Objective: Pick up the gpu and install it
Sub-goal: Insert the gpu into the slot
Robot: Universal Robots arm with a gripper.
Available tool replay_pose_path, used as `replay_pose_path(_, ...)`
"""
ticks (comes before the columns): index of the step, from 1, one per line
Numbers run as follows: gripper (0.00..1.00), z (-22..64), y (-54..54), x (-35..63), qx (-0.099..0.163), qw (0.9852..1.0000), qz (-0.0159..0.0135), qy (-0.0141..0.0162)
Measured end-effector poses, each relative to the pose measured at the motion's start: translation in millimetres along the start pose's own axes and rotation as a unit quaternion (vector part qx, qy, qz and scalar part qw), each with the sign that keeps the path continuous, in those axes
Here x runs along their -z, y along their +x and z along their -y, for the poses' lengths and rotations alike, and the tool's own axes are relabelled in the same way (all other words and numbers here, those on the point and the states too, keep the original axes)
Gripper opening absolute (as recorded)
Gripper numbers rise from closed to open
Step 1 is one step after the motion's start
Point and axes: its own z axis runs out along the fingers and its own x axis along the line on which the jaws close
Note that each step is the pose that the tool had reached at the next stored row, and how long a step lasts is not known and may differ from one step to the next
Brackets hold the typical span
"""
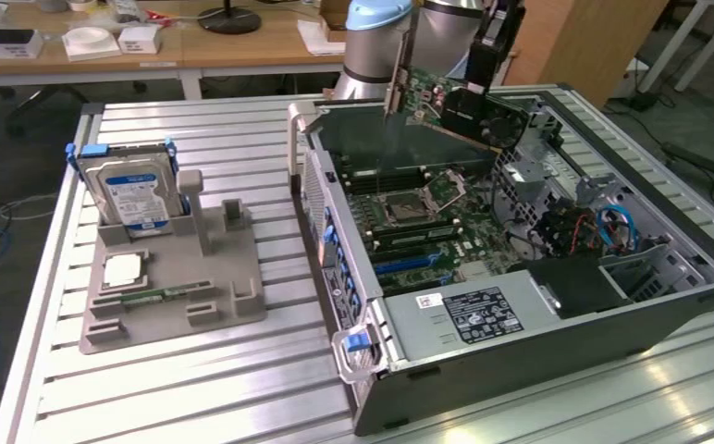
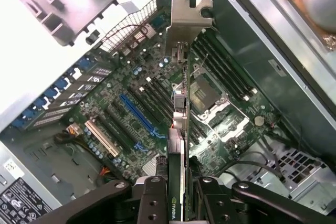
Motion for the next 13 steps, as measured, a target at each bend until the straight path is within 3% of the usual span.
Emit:
replay_pose_path(6, 0.26, 0.0, 0.6, -0.2, 0.037, 0.9993, -0.0004, 0.0001)
replay_pose_path(13, 0.26, 0.1, 1.4, -0.7, 0.081, 0.9967, -0.0007, 0.0001)
